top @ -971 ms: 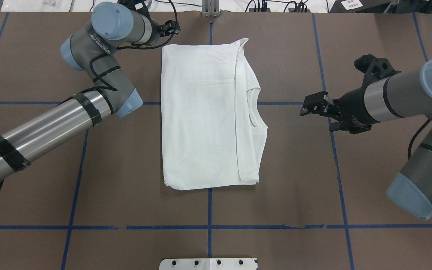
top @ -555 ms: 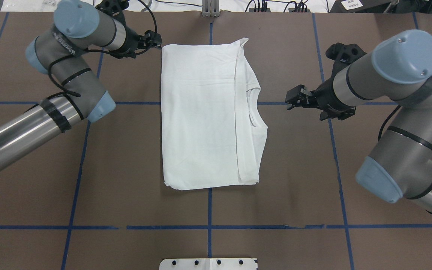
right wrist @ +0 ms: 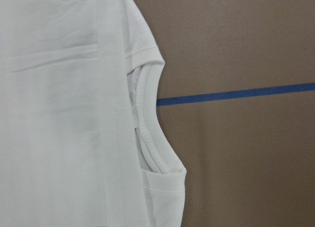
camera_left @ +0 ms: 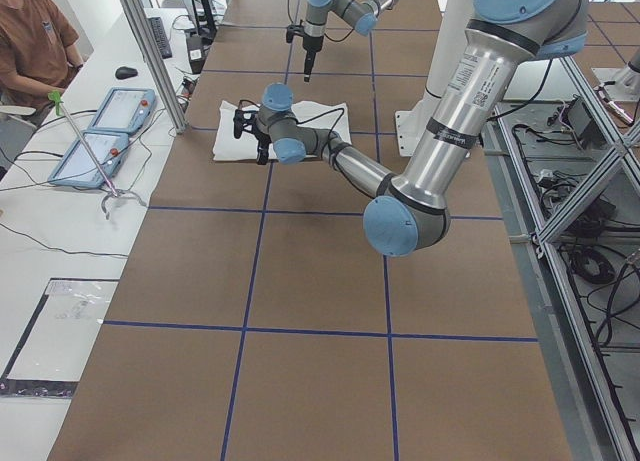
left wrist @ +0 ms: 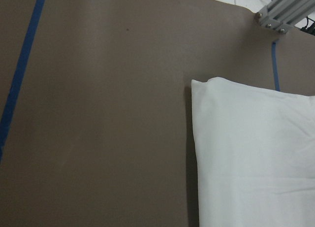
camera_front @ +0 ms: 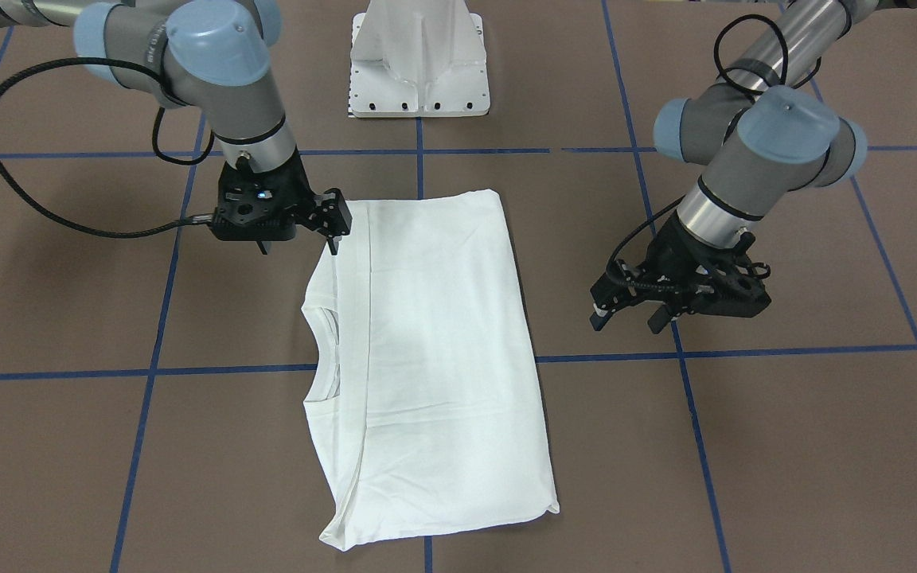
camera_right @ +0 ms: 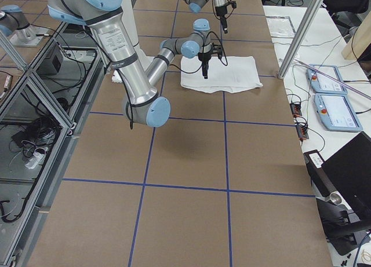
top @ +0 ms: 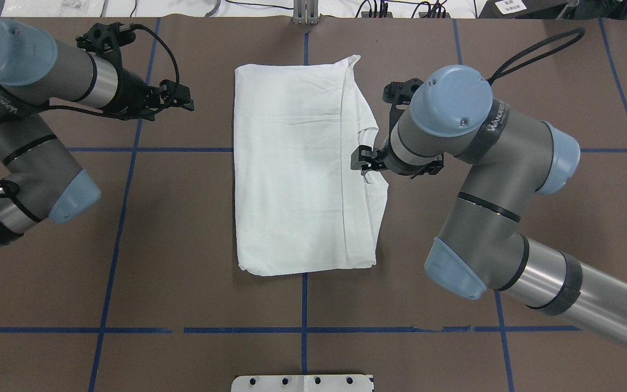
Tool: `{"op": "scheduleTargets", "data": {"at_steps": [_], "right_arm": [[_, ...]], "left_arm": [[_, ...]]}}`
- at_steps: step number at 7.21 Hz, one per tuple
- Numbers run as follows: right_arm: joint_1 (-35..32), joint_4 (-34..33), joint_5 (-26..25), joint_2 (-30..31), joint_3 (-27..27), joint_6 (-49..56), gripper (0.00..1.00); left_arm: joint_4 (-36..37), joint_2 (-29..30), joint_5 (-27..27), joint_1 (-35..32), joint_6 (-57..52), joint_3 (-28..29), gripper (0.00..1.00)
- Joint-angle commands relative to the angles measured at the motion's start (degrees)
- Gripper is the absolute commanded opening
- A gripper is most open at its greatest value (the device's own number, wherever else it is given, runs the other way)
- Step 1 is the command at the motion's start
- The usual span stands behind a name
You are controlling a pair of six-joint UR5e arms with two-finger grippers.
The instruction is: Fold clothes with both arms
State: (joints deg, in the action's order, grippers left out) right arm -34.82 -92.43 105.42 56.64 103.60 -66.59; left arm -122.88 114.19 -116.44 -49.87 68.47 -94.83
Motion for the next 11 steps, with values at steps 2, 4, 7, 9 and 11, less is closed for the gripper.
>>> {"op": "scheduleTargets", "data": {"at_steps": [2, 4, 7, 9, 11], "right_arm": [[6.9, -0.9, -5.8, -3.1, -6.6, 7.2, 1.00], [9.6, -4.5, -6.6, -4.1, -6.6, 9.6, 1.00], [12.8, -7.3, -7.1, -5.7, -8.5, 9.7, 1.00], [13.0, -8.5, -7.5, -5.6, -8.6, 10.6, 1.00], [13.0, -12.3, -7.5, -5.8, -8.1, 13.5, 1.00]], "left_arm": [[4.6, -5.9, -1.0, 0.0, -4.4, -8.5, 1.00], [4.4, -5.9, -1.0, 0.1, -4.4, -8.1, 1.00], [4.1, -5.9, -1.0, 0.1, -4.5, -7.7, 1.00], [4.0, -5.9, -1.0, 0.1, -4.4, -7.7, 1.00], [4.0, -5.9, -1.0, 0.2, -4.2, -7.7, 1.00]]}}
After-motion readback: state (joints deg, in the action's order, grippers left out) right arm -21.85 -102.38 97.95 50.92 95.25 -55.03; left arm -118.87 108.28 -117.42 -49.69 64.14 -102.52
